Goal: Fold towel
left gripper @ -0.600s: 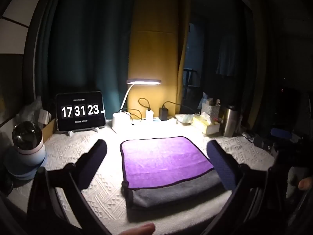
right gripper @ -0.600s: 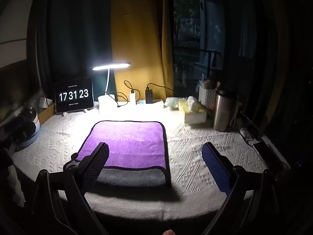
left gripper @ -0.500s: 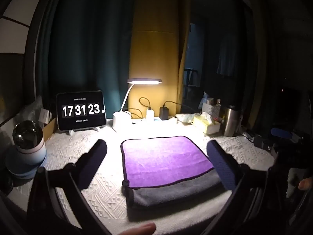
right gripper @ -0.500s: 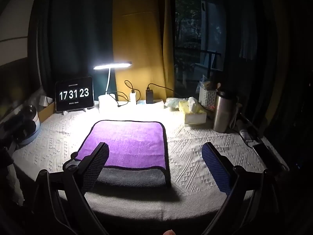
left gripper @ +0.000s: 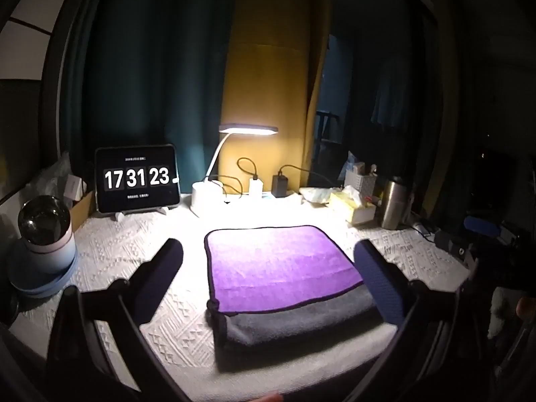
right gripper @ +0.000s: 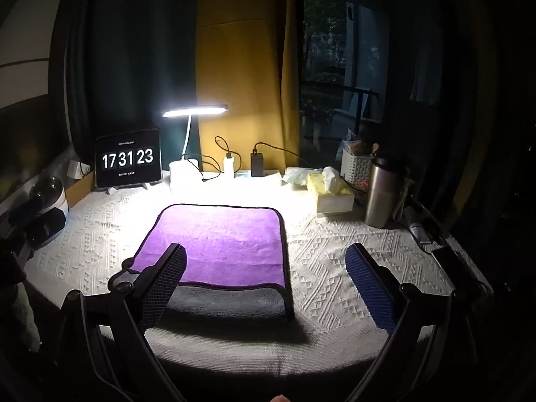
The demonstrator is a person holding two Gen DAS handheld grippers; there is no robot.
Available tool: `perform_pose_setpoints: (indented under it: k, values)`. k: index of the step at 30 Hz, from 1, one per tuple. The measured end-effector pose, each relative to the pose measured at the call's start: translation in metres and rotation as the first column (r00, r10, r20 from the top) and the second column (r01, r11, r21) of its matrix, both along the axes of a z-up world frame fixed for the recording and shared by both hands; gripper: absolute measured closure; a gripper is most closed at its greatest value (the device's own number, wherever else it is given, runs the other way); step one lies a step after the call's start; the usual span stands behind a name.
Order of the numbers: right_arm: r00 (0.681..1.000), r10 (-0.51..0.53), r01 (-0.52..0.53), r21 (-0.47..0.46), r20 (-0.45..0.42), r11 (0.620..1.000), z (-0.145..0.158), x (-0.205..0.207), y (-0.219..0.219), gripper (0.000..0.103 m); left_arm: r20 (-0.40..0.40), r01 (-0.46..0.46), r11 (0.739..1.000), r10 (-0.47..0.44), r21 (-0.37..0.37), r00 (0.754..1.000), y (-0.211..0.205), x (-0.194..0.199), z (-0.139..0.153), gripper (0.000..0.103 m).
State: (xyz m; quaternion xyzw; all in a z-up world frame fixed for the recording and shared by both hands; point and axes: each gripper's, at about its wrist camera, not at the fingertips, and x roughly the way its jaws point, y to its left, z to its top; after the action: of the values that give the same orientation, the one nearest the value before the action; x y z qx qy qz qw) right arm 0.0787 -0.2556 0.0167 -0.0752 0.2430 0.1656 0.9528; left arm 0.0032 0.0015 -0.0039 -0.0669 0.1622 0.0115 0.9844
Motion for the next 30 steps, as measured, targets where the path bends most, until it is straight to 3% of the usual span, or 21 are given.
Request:
perform_pose_setpoints:
  k: [30]
  values:
    - [1.0, -0.003, 0.004, 0.026, -0.019, 1.0, 0.0001, 0.0031, -0.0048, 0.005, -0.004, 0.037, 0.999, -0.037, -0.027, 0.999, -0.005, 0.0003, 0.0002, 0.001]
